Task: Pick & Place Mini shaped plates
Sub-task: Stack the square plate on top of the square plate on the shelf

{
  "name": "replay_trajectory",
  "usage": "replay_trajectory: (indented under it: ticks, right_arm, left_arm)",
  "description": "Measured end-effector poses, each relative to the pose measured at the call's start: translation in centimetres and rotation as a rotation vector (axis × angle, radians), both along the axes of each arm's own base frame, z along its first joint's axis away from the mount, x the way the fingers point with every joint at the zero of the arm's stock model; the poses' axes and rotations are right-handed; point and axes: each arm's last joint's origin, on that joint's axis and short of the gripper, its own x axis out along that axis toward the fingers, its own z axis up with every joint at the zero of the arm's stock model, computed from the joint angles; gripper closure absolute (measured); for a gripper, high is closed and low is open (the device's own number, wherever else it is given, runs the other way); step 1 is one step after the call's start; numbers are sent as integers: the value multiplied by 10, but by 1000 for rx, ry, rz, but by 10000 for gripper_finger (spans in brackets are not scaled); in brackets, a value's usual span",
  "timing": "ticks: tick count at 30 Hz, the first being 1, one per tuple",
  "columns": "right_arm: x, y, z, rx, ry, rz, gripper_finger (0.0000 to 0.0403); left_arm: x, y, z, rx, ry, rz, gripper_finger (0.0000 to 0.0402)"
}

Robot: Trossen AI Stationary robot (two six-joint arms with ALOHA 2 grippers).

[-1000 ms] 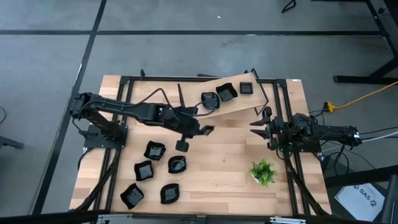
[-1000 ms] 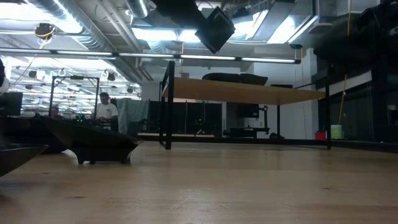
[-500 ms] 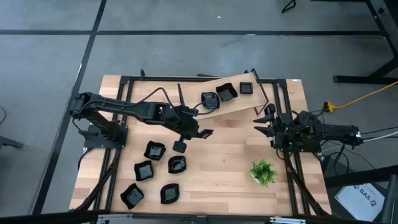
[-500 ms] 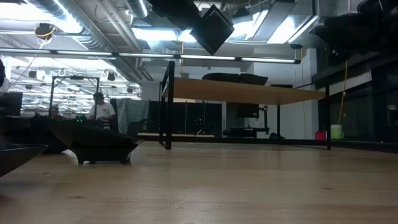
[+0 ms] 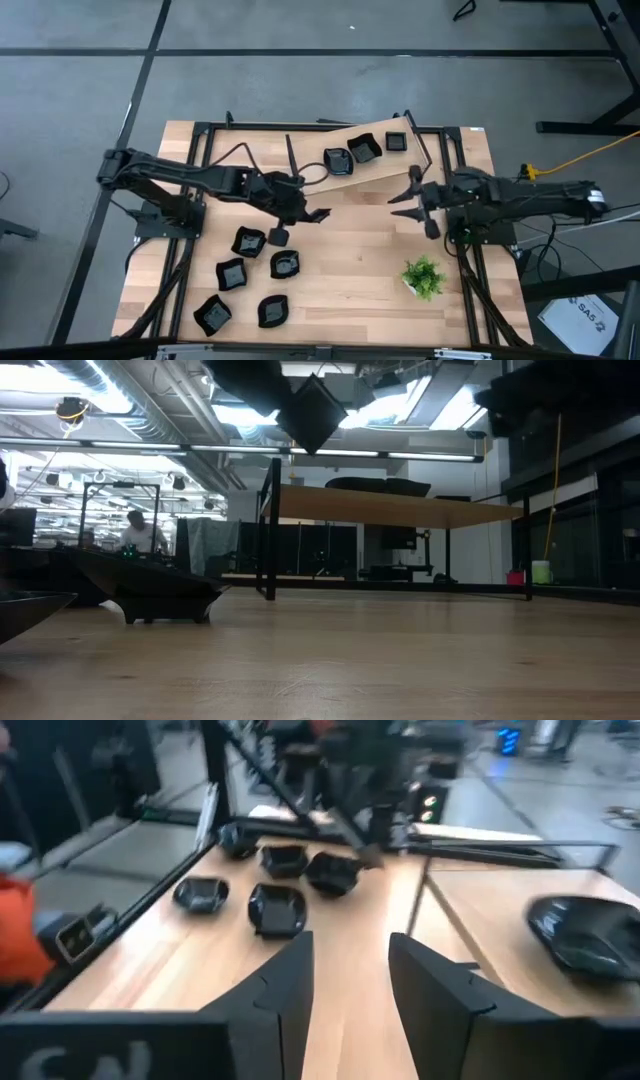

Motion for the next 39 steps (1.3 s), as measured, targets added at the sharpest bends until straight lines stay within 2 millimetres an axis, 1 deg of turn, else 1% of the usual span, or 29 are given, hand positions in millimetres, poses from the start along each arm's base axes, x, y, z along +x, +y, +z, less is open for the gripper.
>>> replay_trajectory:
  ticks: [6,13,17,21,24,28,32,39]
  right_arm:
    - [48,1,11,-100,112,123,271]
    - [104,-1,29,-254,135,186,271]
    - [129,-1,36,-302,134,202,271]
    - [150,-2,35,-345,149,220,271]
    - [162,-2,34,-344,154,234,271]
    - [172,-2,31,-358,161,265,271]
    - [176,-2,33,-378,146,270,271]
    - [177,-2,38,-383,129,268,271]
  left_arm:
    - [-4,0,4,-6,-10,-2,399]
    - [-3,3,2,-40,2,34,399]
    - [-2,3,2,-46,3,40,399]
    - [-2,3,3,-47,-7,39,399]
    - [-1,3,4,-48,-22,38,399]
    - [-1,3,4,-49,-18,37,399]
    - [-1,3,3,-49,-14,38,399]
    - [-1,3,3,-61,-10,47,399]
